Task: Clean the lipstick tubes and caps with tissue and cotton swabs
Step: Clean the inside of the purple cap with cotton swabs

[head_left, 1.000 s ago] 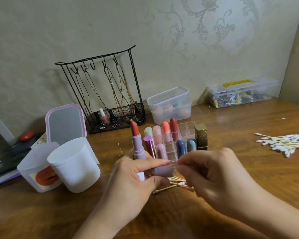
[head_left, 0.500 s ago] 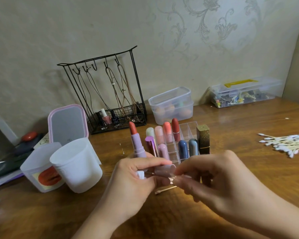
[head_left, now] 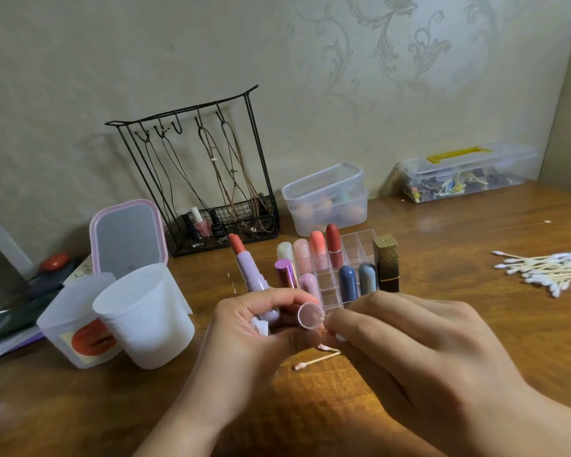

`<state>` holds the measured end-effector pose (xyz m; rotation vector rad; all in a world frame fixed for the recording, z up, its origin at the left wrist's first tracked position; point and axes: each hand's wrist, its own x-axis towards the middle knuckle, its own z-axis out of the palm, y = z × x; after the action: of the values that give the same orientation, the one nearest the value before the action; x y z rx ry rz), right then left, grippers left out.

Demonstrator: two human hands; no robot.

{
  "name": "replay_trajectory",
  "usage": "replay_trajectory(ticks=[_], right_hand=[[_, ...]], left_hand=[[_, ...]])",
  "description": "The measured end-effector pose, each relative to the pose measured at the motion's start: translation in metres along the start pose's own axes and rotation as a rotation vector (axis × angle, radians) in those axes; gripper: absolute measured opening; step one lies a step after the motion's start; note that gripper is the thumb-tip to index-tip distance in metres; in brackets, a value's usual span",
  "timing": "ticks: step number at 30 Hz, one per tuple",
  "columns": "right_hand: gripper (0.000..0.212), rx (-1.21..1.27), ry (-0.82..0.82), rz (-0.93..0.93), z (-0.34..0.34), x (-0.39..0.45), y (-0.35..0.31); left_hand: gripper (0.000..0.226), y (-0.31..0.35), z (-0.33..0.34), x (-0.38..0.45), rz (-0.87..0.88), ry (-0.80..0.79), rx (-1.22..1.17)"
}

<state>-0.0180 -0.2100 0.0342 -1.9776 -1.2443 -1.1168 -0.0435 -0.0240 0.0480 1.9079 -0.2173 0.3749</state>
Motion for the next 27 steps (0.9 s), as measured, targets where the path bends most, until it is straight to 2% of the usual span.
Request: replay_trajectory(ticks=[5,12,15,20,24,27], right_hand=[[0.011,-0.087,-0.032,-0.006,0.008,-0.002,0.003],[0.016,0.25,0.014,0.225,0.009,0.0,-0.003],[0.016,0.19,0.029,0.196,0.001,0.003,0.001],[0.012,0.036,0.042,0.03,-0.001,0.001,-0.003],[0.012,0.155,0.065,0.139,0.004,-0.002,-0.007],[0.007,0.164,0.075,0.154,0.007,-0.002,-0.01]], left_hand=[[0.022,0.003,0.003,-0.001,0.0,-0.054,-0.04],[0.017,0.003,0.002,-0.002,0.049,-0.045,-0.002],[0.015,-0.001,0.0,-0.002,0.056,-0.032,0.062],[0.011,-0.003,0.001,0.0,0.077,0.044,0.06],[0.008,-0.001,0.003,-0.002,0.056,0.021,0.04],[0.021,0.0,0.005,-0.002,0.048,0.02,0.002]])
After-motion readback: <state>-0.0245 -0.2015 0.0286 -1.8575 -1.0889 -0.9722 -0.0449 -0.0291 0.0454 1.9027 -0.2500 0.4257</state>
